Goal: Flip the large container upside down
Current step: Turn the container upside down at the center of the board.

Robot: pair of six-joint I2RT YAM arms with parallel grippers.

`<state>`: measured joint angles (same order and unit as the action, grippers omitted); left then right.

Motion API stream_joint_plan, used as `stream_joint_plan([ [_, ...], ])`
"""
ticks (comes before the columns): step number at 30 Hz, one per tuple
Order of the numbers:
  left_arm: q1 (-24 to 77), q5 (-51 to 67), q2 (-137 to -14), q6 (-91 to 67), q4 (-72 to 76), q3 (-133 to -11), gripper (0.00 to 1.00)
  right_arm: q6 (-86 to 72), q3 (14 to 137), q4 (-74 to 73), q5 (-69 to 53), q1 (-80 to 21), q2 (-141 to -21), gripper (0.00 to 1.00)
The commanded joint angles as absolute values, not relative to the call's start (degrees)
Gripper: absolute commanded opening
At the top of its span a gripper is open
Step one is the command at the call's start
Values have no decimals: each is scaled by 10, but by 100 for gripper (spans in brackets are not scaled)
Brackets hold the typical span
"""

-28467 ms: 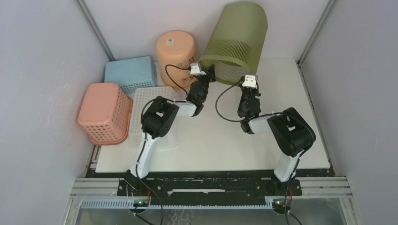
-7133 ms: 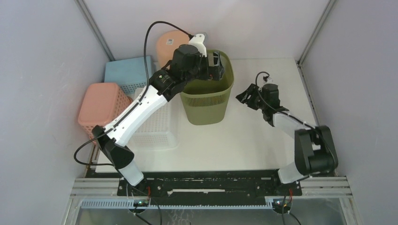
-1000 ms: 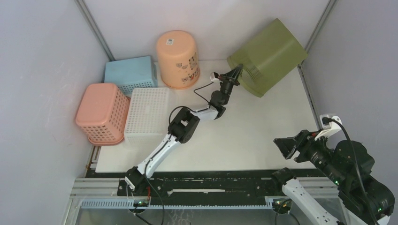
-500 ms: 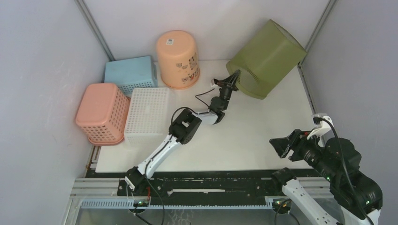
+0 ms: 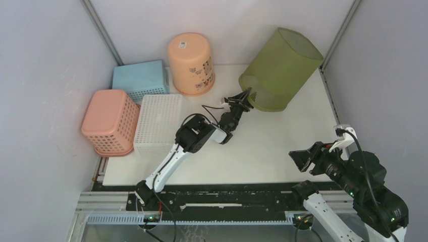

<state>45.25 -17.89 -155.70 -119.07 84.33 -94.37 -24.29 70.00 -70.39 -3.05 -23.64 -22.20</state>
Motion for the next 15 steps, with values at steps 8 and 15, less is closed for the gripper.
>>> stream_joint_plan([
  [8,460,-196,-1454,-1221,849,-745,62,-239,665,-668,-45,-235,-207,68],
  [15,467,-120,-1371,-1232,768,-630,75,-252,621,-648,-58,-235,-193,68],
])
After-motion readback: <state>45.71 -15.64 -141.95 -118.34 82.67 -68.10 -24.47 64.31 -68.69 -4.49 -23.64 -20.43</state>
